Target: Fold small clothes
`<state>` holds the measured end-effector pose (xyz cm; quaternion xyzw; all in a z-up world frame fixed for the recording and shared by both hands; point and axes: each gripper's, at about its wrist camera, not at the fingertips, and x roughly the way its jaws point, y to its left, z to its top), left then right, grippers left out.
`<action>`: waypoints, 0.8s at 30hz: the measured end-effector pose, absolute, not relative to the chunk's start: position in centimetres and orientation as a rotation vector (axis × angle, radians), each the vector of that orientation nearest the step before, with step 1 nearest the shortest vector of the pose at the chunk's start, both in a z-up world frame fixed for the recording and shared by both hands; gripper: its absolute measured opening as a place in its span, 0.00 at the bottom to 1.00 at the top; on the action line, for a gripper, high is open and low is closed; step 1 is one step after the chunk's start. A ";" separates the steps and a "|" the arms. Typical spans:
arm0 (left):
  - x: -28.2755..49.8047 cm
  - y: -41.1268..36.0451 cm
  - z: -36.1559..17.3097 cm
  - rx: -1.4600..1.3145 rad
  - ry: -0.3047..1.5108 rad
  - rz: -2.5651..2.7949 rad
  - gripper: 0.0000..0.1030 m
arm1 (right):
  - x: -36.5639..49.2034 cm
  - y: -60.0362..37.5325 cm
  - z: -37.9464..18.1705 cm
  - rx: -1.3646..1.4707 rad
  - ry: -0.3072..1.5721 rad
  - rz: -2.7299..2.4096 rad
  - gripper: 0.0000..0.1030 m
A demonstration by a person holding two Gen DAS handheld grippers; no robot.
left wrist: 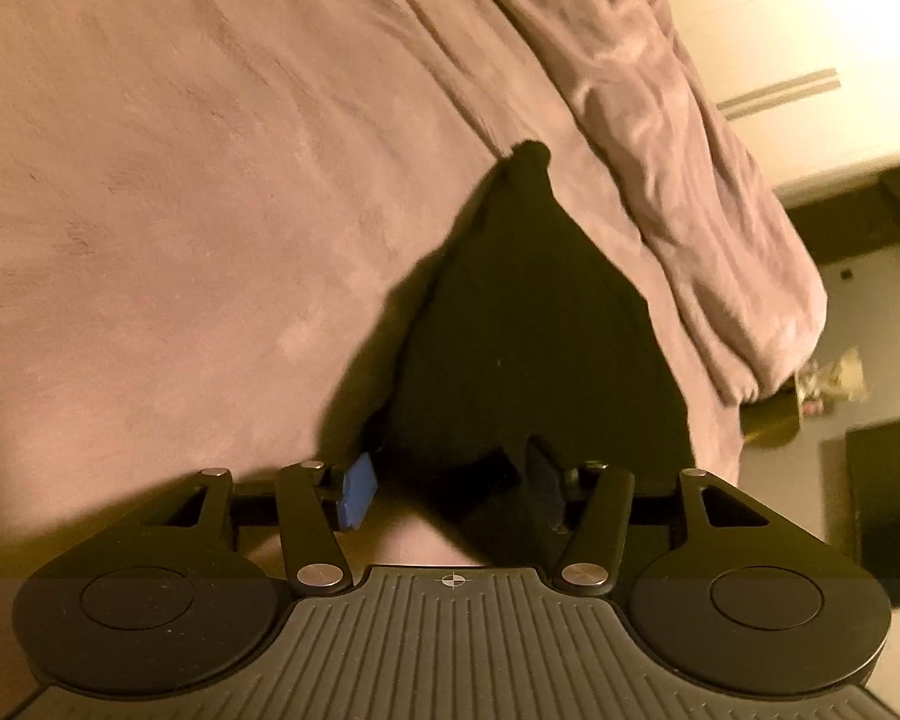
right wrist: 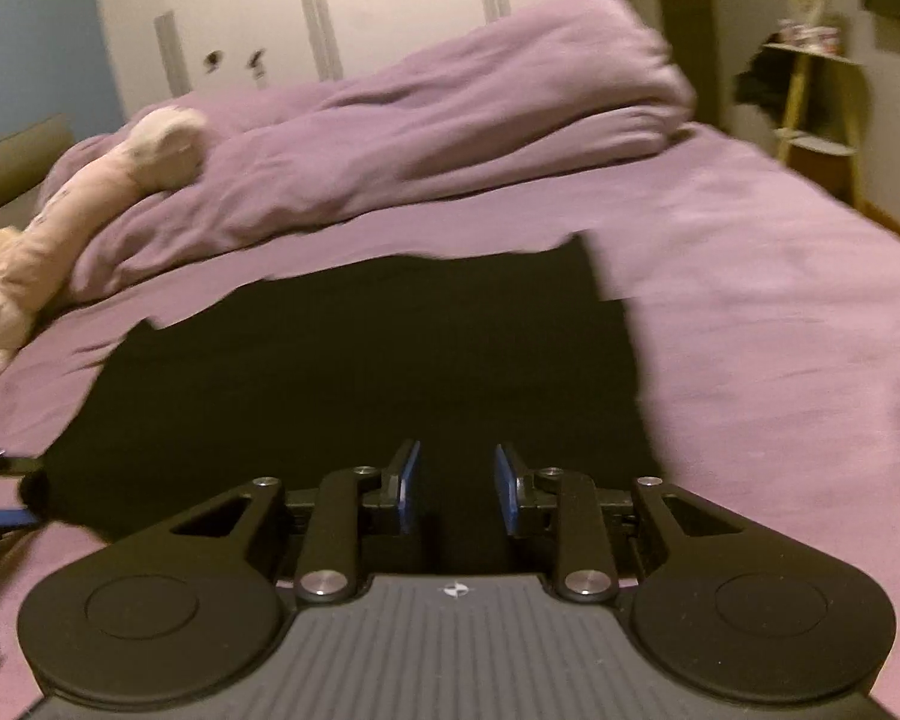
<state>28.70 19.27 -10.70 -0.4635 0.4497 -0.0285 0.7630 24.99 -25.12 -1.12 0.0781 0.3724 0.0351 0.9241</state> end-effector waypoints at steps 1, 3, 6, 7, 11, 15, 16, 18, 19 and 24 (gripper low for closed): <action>29.0 19.3 -10.8 -1.018 0.973 -0.059 0.55 | 25.3 -23.9 -1.3 0.156 0.770 0.091 0.25; 29.5 19.1 -10.9 -1.018 0.962 -0.045 0.52 | 25.7 -21.6 -1.6 0.130 0.786 0.124 0.25; 30.1 19.0 -11.1 -1.035 0.952 -0.033 0.50 | 26.2 -18.7 -2.2 0.106 0.803 0.164 0.22; 30.1 19.0 -11.2 -1.043 0.946 -0.028 0.49 | 26.2 -18.1 -2.4 0.097 0.800 0.172 0.18; 30.5 19.3 -11.7 -1.060 0.941 -0.028 0.47 | 26.2 -15.4 -3.0 0.031 0.772 0.190 0.15; 30.7 19.5 -11.8 -1.045 0.948 -0.030 0.42 | 26.4 -14.3 -4.6 -0.042 0.779 0.186 0.14; 30.8 19.5 -11.8 -1.047 0.953 -0.024 0.37 | 26.3 -14.2 -4.8 -0.064 0.780 0.191 0.14; 30.9 19.7 -11.9 -1.048 0.959 -0.016 0.35 | 26.4 -14.1 -4.3 -0.088 0.785 0.198 0.14; 30.9 19.7 -11.9 -1.052 0.958 -0.016 0.33 | 26.4 -14.3 -3.8 -0.068 0.784 0.197 0.14; 30.8 19.9 -12.1 -1.066 0.959 -0.004 0.22 | 26.3 -15.0 -4.9 -0.029 0.811 0.196 0.15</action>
